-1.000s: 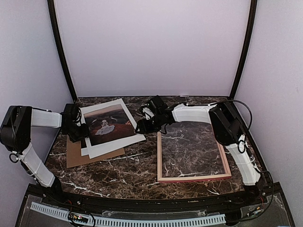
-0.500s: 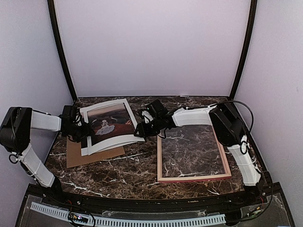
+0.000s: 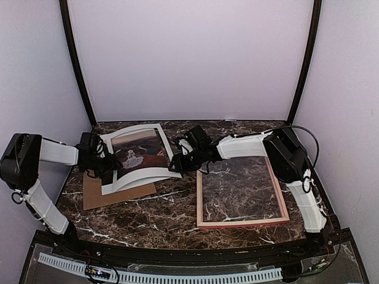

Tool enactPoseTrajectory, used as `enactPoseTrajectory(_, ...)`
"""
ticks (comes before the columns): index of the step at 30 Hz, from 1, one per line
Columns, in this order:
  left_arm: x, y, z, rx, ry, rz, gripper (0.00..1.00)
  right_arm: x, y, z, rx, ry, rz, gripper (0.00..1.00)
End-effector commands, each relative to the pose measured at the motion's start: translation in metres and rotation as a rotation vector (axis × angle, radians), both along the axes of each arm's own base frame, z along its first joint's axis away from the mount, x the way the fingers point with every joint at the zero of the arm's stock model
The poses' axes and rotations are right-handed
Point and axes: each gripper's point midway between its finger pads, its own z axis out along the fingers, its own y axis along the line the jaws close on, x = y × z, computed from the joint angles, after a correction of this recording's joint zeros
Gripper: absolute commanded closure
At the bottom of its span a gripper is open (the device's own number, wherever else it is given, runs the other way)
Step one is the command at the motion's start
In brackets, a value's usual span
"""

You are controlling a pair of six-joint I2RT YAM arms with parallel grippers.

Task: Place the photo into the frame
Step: Pick up the mat board from the photo.

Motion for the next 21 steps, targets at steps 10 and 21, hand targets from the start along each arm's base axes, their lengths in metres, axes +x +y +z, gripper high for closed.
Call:
enactPoseTrajectory(10, -0.024, -0.007, -0.032, 0.290, 0.185, -0.093, 0.63, -0.024, 0.000, -0.008, -0.004, 0.075, 0.045, 0.45)
enactPoseTrajectory(21, -0.023, 0.002, -0.019, 0.353, 0.156, -0.076, 0.80, -0.006, -0.015, 0.014, 0.010, 0.059, 0.022, 0.34)
